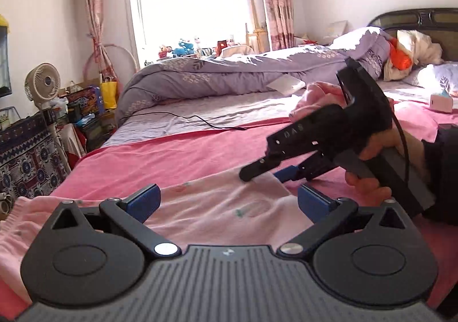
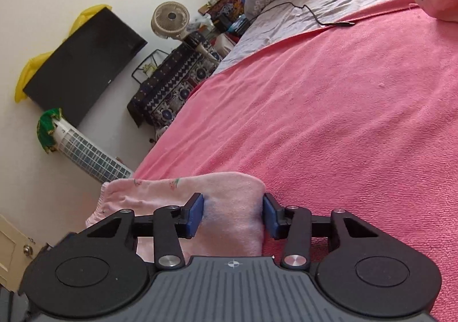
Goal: Fold clothes
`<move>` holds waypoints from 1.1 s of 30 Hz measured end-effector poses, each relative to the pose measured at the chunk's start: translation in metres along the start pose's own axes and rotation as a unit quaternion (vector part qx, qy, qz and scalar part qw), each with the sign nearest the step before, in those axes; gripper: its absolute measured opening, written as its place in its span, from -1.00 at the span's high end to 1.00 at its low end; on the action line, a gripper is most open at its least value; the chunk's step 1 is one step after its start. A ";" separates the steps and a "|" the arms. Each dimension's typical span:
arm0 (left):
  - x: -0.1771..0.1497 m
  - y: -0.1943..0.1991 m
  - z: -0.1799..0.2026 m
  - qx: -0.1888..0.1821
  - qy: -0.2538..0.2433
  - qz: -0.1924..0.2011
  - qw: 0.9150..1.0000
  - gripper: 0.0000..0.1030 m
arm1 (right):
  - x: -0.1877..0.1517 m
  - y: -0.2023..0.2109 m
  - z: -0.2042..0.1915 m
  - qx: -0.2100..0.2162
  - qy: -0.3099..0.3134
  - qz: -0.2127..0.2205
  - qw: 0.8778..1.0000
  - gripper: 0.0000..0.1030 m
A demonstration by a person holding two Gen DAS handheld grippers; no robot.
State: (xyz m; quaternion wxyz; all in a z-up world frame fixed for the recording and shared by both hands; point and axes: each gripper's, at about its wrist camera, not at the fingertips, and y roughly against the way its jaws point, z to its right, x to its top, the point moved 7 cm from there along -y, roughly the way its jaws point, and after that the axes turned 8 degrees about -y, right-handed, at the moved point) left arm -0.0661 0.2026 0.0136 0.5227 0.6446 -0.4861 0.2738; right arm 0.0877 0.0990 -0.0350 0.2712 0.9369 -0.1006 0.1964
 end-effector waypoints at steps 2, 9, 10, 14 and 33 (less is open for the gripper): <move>-0.005 -0.024 0.030 -0.019 -0.031 -0.024 0.999 -0.98 | 0.003 0.018 0.005 -0.018 0.019 0.019 0.999 0.06; -0.034 -0.031 0.059 -0.070 -0.011 -0.024 0.997 -0.95 | -0.066 0.052 -0.042 -0.107 0.309 0.024 0.945 -0.42; -0.034 -0.030 0.058 -0.074 -0.005 -0.025 0.997 -0.95 | -0.074 0.048 -0.050 -0.112 0.332 0.025 0.936 -0.46; -0.022 -0.007 0.045 -0.088 0.013 0.005 0.996 -0.93 | -0.066 0.022 -0.048 -0.169 0.348 0.023 0.922 -0.68; -0.047 -0.026 0.018 0.004 0.051 -0.038 0.998 -0.94 | -0.057 0.063 -0.038 -0.101 0.316 0.039 0.943 -0.85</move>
